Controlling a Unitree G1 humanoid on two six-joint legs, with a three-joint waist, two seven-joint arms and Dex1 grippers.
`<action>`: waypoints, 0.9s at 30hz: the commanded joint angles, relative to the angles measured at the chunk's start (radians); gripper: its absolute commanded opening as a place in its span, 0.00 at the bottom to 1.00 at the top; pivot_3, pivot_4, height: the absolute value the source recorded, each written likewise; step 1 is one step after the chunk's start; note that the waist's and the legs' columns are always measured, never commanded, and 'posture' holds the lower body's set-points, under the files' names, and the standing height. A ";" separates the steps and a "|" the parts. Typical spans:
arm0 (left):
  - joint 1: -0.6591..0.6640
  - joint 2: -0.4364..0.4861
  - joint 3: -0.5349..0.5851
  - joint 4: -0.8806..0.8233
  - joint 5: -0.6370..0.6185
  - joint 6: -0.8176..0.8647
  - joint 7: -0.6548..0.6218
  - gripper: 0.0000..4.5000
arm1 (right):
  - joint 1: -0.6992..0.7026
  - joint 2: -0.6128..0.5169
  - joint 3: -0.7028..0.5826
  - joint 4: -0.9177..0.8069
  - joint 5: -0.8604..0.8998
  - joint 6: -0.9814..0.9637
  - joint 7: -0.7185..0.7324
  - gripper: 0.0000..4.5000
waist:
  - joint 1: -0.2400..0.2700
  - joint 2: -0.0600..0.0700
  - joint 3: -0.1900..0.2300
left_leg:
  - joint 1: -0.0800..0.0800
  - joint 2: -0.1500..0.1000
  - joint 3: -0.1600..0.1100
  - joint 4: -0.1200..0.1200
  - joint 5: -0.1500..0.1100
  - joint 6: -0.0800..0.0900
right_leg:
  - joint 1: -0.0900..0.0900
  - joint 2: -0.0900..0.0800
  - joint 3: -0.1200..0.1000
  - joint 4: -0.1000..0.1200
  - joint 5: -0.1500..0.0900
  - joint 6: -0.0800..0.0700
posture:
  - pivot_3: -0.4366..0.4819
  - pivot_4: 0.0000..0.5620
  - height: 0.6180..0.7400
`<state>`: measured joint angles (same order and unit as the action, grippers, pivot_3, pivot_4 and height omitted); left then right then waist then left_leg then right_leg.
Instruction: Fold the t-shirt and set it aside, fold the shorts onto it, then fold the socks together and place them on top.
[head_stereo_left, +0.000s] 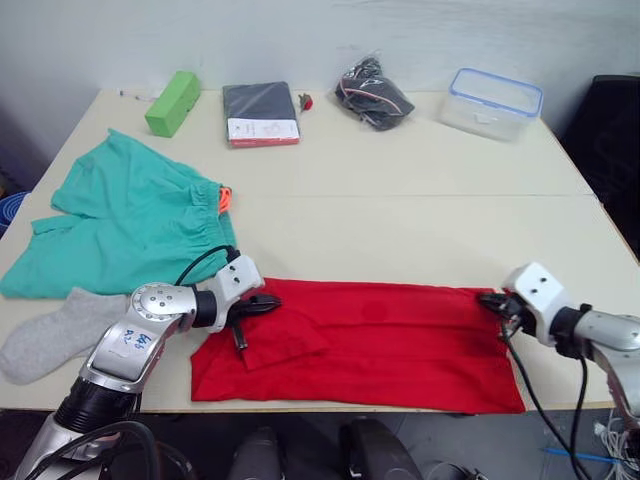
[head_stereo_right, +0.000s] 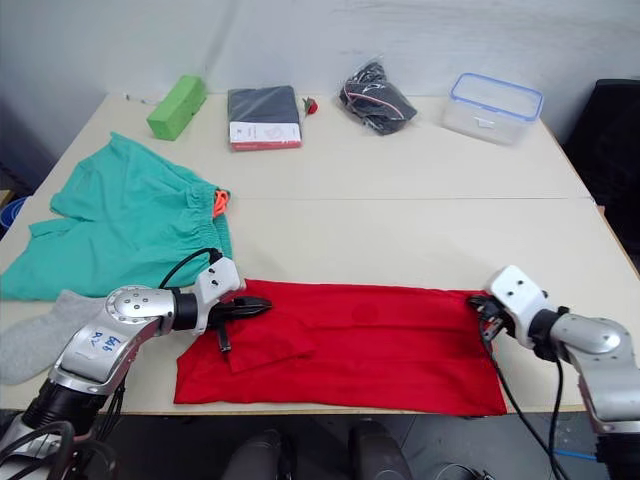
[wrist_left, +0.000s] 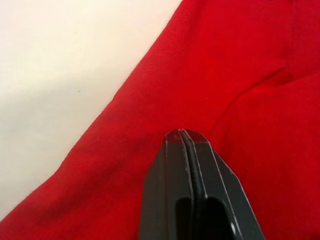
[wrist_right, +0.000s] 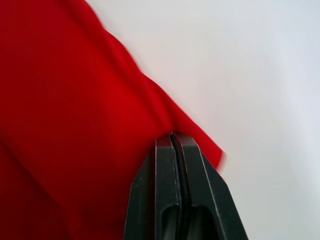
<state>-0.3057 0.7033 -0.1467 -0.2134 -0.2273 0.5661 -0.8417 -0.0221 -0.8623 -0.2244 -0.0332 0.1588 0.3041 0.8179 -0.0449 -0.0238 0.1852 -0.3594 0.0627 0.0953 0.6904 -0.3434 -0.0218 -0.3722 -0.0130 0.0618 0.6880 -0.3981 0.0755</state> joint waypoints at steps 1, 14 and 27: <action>-0.010 -0.009 0.017 0.031 0.004 -0.003 0.010 0.01 | -0.023 0.007 -0.069 -0.049 0.064 -0.007 0.003 0.00 | -0.001 0.000 0.000 | 0.000 0.000 0.000 0.000 0.000 0.000 | 0.000 0.000 0.000 0.000 0.000 0.000 | 0.48 0.27 1.00; -0.023 -0.038 0.025 0.041 0.000 -0.011 0.015 0.01 | -0.019 0.200 0.160 -0.348 0.096 0.174 -0.152 0.00 | -0.007 0.000 0.000 | 0.001 0.000 -0.001 -0.005 0.001 -0.002 | -0.001 0.000 0.000 -0.001 0.000 0.000 | 0.48 0.27 1.00; -0.008 -0.028 0.044 0.076 0.006 -0.050 0.012 0.01 | 0.113 0.099 -0.030 -0.107 0.026 0.073 -0.183 0.00 | 0.015 -0.003 -0.002 | 0.001 0.000 0.000 -0.006 0.001 -0.002 | 0.000 0.000 0.000 -0.004 0.000 0.000 | 0.48 0.27 1.00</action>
<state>-0.3239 0.6646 -0.1214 -0.1431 -0.2280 0.5269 -0.8313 0.0654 -0.7484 -0.2161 -0.1848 0.1850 0.3859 0.6139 -0.0302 -0.0267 0.1834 -0.3580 0.0626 0.0951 0.6843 -0.3422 -0.0236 -0.3714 -0.0133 0.0617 0.6833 -0.3980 0.0754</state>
